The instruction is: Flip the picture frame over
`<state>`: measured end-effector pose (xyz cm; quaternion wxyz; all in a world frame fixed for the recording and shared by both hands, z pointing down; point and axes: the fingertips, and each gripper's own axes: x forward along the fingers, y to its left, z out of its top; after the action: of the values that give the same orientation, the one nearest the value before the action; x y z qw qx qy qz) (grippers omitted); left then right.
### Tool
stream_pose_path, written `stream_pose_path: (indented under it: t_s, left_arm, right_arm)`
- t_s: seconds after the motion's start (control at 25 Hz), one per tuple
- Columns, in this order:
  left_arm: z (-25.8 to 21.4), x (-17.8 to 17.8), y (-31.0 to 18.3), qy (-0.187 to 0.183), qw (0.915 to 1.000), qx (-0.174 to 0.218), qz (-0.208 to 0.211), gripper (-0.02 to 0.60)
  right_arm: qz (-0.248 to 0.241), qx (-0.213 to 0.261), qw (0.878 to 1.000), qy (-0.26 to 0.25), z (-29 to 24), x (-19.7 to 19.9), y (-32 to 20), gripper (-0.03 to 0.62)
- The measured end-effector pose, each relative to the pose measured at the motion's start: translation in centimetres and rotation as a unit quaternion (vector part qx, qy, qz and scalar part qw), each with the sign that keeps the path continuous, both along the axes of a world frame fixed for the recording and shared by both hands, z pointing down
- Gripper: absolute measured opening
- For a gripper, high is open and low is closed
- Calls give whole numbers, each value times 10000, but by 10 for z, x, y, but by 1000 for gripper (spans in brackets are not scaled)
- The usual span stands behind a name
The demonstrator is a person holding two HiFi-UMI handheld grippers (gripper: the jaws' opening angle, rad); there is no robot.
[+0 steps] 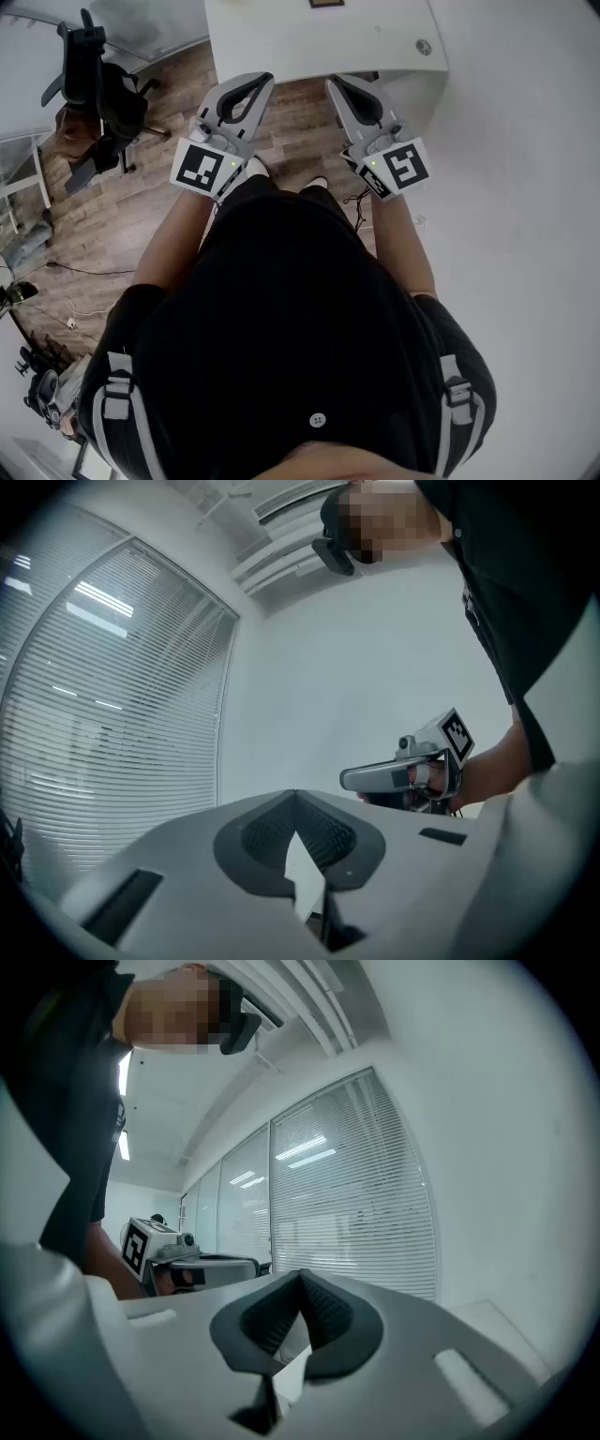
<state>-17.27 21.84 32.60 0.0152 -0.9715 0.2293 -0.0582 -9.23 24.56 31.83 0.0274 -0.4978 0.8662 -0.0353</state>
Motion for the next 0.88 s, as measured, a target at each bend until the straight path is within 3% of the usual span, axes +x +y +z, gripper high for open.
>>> stream_pose_path:
  t_s: [0.16,0.88]
  left_arm:
    - [-12,19,12,428,9990,102,9,5]
    - [-4,34,63,263,9995,12,-148,5]
  right_arm:
    - [81,60,9999,81,-8,20,12,8]
    - [182,-114,9998,23,6,43,57,11]
